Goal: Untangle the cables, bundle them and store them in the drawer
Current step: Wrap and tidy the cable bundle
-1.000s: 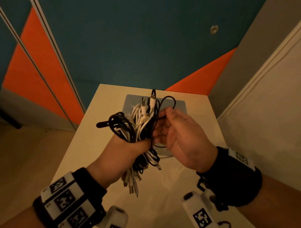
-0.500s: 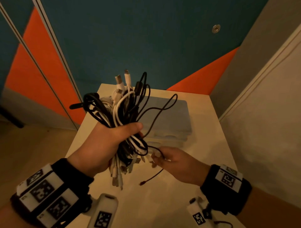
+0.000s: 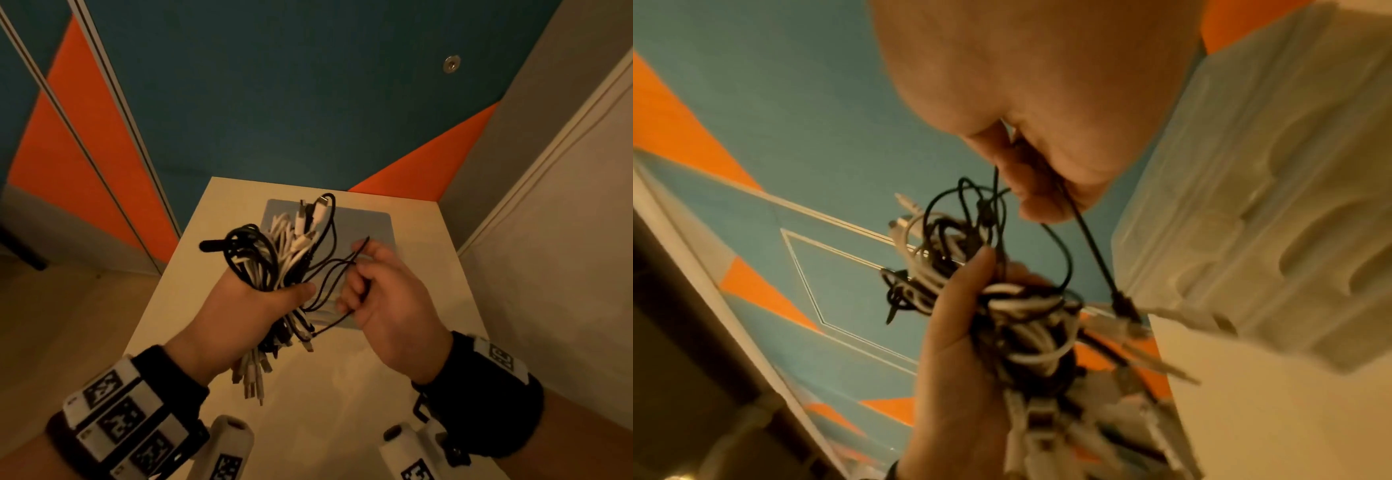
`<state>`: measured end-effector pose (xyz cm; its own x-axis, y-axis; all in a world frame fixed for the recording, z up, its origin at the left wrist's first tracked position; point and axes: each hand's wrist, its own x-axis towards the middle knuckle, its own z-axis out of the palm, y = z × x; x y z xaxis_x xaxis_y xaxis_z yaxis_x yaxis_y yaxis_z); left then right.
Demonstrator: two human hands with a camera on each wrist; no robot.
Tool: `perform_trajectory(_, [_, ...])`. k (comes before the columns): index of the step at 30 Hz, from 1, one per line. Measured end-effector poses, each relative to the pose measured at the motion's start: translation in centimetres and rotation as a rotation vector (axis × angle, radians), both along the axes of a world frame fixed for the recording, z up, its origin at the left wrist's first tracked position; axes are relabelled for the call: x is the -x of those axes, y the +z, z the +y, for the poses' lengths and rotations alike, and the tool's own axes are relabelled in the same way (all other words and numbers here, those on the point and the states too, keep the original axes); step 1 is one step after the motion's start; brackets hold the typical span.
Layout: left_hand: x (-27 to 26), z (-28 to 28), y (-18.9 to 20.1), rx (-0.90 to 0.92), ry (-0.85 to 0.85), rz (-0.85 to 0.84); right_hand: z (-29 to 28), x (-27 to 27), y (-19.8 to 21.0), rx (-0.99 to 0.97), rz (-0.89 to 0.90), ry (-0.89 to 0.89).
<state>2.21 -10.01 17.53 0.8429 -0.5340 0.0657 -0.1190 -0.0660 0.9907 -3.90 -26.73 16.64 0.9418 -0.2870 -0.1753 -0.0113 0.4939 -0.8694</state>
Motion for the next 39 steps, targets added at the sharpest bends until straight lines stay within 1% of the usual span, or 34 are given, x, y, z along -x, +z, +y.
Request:
perform_trajectory(4, [0.7, -0.8, 0.0, 0.041, -0.098, 0.025, 1.0, 0.0, 0.1, -0.131, -0.07, 0.048])
perform_trajectory(9, [0.1, -0.3, 0.2, 0.107, -0.068, 0.027, 0.6, 0.2, -0.1, -0.002, -0.021, 0.123])
perform_trajectory(11, [0.0, -0.1, 0.1, 0.066, -0.065, -0.012, 0.7, 0.4, -0.3, 0.051, 0.022, 0.106])
perform_trajectory(14, [0.4, -0.2, -0.2, -0.023, -0.065, -0.089, 0.7, 0.2, -0.7, 0.13, 0.062, 0.027])
perform_trajectory(16, [0.6, -0.3, -0.3, -0.023, -0.047, -0.099, 0.7, 0.0, -0.8, 0.171, 0.093, -0.016])
perform_trajectory(18, [0.6, -0.4, -0.4, -0.005, -0.056, -0.095, 0.7, -0.1, -0.8, 0.178, 0.13, 0.004])
perform_trajectory(20, [0.7, -0.7, -0.4, -0.04, -0.086, -0.113, 0.9, 0.1, -0.8, 0.142, 0.138, 0.04])
perform_trajectory(22, [0.9, -1.0, -0.4, -0.064, -0.131, -0.119, 1.1, 0.4, -0.4, 0.022, 0.091, 0.1])
perform_trajectory(24, [1.1, -1.3, -0.3, -0.045, -0.174, -0.1, 1.3, 0.6, -0.1, -0.132, 0.026, 0.153])
perform_trajectory(26, [1.2, -1.6, -0.2, -0.012, -0.202, -0.068, 1.6, 0.7, 0.1, -0.197, -0.026, 0.179])
perform_trajectory(29, [1.4, -2.1, -0.1, 0.05, -0.168, -0.033, 2.0, 0.9, 0.1, -0.195, -0.086, 0.151])
perform_trajectory(32, [1.6, -2.5, 0.1, 0.072, -0.126, -0.047, 2.1, 0.9, 0.1, -0.226, -0.154, 0.132])
perform_trajectory(36, [1.7, -2.8, 0.1, 0.037, -0.1, -0.049, 2.2, 0.8, 0.0, -0.195, -0.137, 0.157])
perform_trajectory(39, [1.2, -2.6, 0.0, -0.006, -0.08, -0.075, 2.3, 1.0, -0.4, -0.192, -0.084, 0.189])
